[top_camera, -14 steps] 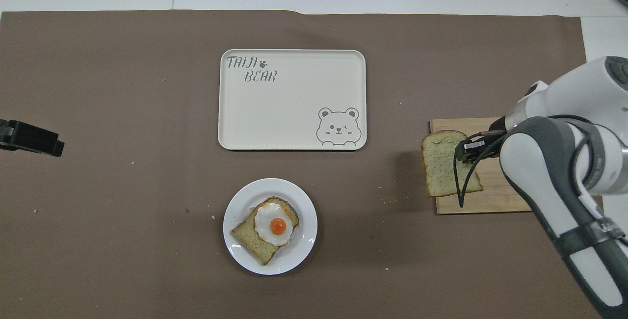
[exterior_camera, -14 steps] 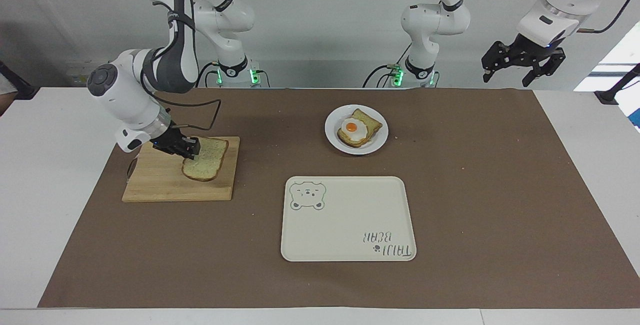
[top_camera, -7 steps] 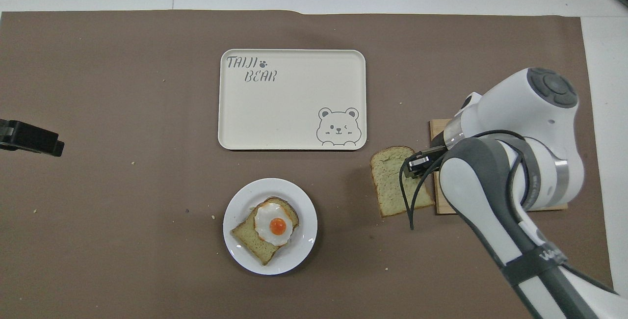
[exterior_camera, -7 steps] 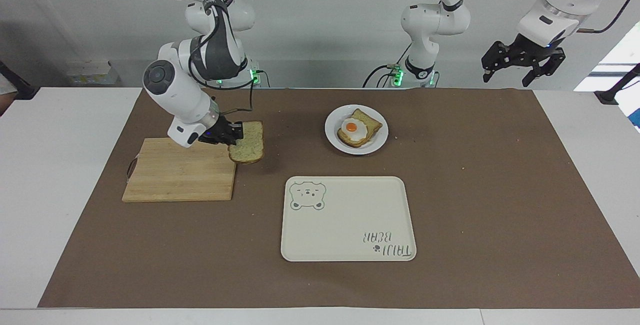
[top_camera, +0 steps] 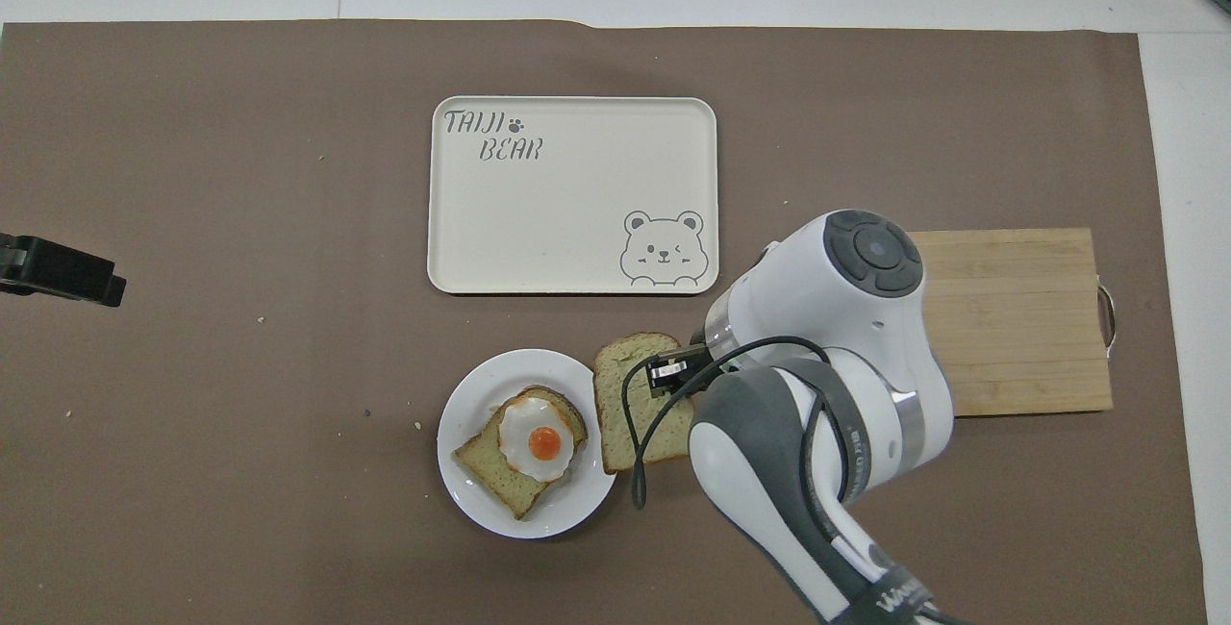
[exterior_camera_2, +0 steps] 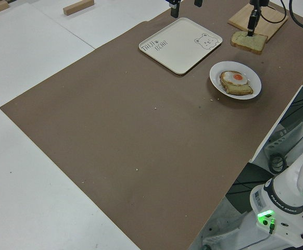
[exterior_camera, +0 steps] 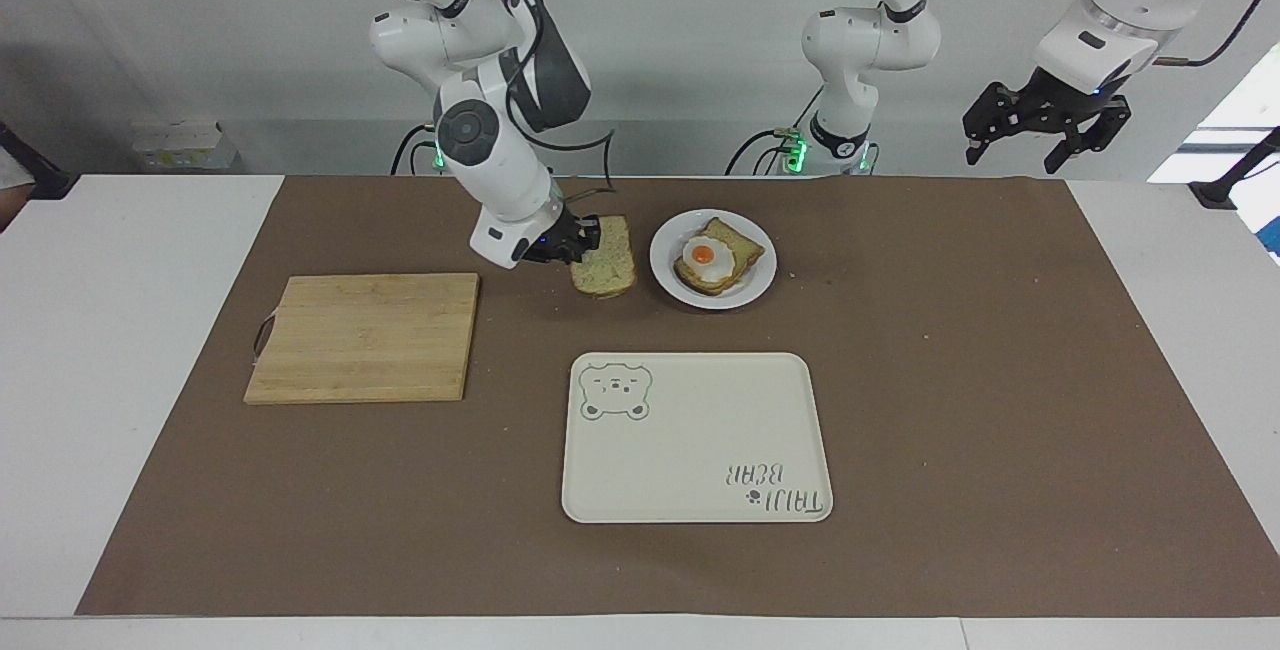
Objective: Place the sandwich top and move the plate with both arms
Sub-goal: 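Carry the toast over the egg toast and lower it on top, then release the toast and raise the right gripper while the left gripper reaches in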
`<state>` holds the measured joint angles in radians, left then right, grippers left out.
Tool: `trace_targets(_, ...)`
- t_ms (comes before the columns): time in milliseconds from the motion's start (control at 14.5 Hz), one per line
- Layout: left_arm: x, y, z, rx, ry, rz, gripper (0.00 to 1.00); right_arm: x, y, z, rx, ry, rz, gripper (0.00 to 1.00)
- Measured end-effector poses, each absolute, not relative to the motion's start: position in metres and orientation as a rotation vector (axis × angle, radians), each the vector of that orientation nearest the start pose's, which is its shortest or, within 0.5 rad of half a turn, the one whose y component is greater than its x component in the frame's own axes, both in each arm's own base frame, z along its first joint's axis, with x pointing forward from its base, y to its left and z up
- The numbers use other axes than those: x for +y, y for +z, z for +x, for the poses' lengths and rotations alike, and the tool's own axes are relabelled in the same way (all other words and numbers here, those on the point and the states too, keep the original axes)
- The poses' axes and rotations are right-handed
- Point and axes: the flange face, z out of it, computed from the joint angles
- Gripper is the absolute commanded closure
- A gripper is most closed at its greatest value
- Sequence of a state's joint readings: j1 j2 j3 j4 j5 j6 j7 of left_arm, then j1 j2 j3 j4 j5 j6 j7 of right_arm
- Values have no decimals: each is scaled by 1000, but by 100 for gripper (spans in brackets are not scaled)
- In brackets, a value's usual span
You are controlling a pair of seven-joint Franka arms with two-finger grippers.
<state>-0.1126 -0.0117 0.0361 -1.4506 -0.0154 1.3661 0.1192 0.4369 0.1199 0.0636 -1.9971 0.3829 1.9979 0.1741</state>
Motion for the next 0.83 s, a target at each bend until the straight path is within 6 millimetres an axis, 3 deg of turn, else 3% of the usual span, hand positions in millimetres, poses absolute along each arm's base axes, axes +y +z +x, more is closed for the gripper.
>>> trace_targets(276, -42, 669, 527, 312, 114, -3141, 0, 341, 375, 472, -161, 280, -2816, 100)
trace_targets(552, -42, 669, 527, 312, 114, -3141, 0, 386, 338, 457, -104, 227, -2829, 100)
trace_targets(690, -42, 669, 527, 312, 114, -3141, 0, 391, 324, 455, -92, 229, -2836, 100)
trace_targets(828, -42, 669, 527, 312, 114, -3141, 0, 389, 323, 457, -85, 230, -2838, 100)
